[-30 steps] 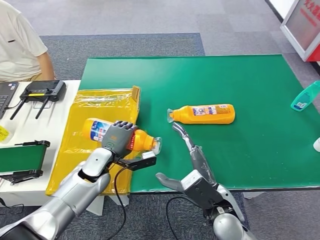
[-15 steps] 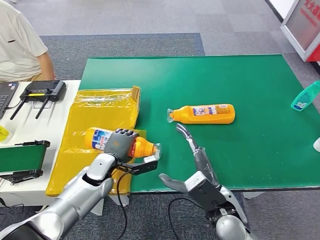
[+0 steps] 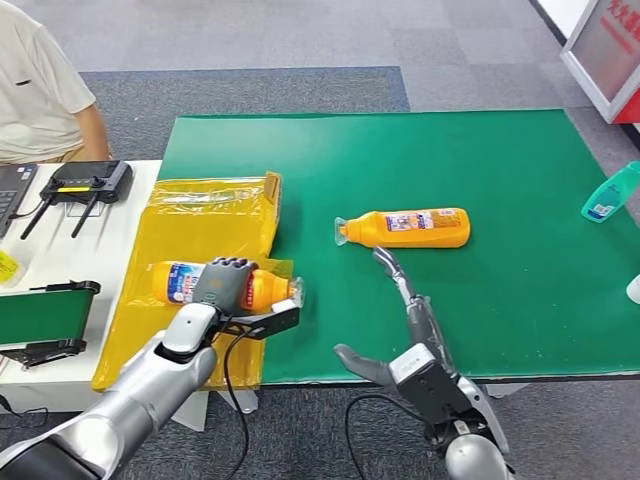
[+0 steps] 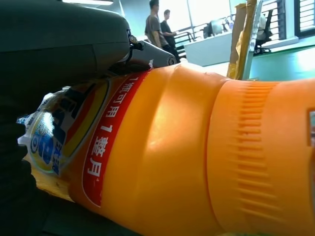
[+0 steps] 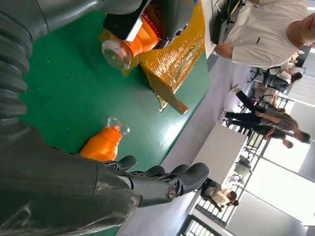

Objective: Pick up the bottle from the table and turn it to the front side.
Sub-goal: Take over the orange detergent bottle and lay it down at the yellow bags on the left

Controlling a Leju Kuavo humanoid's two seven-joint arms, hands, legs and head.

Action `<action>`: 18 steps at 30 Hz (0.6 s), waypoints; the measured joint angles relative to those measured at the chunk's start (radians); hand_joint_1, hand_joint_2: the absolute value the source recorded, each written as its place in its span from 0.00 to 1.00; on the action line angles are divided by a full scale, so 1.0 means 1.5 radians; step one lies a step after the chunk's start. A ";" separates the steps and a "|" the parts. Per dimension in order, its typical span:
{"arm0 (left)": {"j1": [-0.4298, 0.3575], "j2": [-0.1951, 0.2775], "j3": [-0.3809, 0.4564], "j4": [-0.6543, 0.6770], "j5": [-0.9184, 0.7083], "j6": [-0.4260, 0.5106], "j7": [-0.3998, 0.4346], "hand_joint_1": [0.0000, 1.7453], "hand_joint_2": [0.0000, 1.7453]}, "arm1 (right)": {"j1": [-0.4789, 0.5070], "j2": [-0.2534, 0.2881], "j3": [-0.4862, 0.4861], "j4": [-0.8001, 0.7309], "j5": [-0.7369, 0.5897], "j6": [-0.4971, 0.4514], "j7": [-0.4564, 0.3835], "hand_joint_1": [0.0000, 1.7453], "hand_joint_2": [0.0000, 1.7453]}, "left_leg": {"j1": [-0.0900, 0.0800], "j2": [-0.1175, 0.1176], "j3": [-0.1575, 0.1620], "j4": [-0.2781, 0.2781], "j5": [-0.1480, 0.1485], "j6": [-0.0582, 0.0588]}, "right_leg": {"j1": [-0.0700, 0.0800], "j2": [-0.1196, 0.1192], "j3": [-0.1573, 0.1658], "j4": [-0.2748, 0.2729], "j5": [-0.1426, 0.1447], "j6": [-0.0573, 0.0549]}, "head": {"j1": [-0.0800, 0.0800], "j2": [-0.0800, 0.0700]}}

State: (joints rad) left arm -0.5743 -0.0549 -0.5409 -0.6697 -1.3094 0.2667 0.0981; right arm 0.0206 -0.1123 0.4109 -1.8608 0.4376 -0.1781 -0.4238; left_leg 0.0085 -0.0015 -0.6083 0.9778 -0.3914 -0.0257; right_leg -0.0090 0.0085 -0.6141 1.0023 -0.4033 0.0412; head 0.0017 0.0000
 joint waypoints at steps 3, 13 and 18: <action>-0.002 0.000 0.004 0.004 0.001 0.002 0.006 0.00 1.00 | 0.001 -0.001 -0.002 -0.001 0.000 -0.001 0.000 0.00 1.00 | 0.000 0.000 0.000 0.000 0.000 0.000 | 0.000 0.000 0.000 0.000 0.000 0.000 | 0.000 0.000; 0.006 0.002 0.053 -0.001 0.049 0.049 -0.011 0.00 1.00 | 0.028 -0.003 -0.022 -0.005 0.000 0.001 -0.005 0.00 1.00 | 0.000 0.000 0.000 0.000 0.000 0.000 | 0.000 0.000 0.000 0.000 0.000 0.000 | 0.000 0.000; 0.028 0.013 0.083 -0.060 0.060 0.046 -0.019 0.00 1.00 | 0.046 -0.003 -0.023 -0.005 0.001 -0.002 -0.003 0.00 1.00 | 0.000 0.000 0.000 0.000 0.000 0.000 | 0.000 0.000 0.000 0.000 0.000 0.000 | 0.000 0.000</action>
State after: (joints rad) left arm -0.5321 -0.0352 -0.4164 -0.7595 -1.2193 0.3356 0.0691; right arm 0.0889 -0.1171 0.3770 -1.8688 0.4398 -0.1813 -0.4282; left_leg 0.0085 -0.0016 -0.6086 0.9778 -0.3914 -0.0256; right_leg -0.0089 0.0085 -0.6142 1.0023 -0.4035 0.0413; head 0.0017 0.0000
